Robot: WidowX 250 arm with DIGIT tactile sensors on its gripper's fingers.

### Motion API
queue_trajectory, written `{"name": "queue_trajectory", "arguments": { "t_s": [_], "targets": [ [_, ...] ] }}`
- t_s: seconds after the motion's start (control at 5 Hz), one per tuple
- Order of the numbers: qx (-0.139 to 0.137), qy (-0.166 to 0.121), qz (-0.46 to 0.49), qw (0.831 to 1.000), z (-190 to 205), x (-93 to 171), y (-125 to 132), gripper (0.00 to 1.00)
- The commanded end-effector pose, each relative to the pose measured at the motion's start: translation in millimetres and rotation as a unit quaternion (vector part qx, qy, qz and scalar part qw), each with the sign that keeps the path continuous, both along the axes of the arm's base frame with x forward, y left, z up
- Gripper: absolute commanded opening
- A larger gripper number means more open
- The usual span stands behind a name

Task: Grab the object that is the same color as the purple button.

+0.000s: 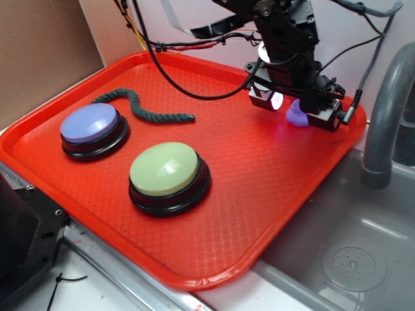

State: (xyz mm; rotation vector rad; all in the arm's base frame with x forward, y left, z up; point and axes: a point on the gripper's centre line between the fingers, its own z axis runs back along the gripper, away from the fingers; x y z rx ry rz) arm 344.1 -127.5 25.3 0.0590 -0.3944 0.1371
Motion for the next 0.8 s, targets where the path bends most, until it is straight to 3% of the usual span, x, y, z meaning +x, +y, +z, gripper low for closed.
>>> {"name": "queue_trajectory", "arguments": {
  "t_s": [0.0, 0.2, 0.4, 0.6],
  "targets": [
    [0.0, -0.011, 0.009, 1.0, 9, 11, -4, 0.0],
    [-0.006, -0.023, 0.021, 1.0, 16, 3, -2, 0.0],
    [0.021, -0.007, 0.039, 0.999, 28, -4, 3, 0.0],
    [0.029, 0.021, 0.025, 0.999, 56, -20, 13, 0.0]
  ]
}}
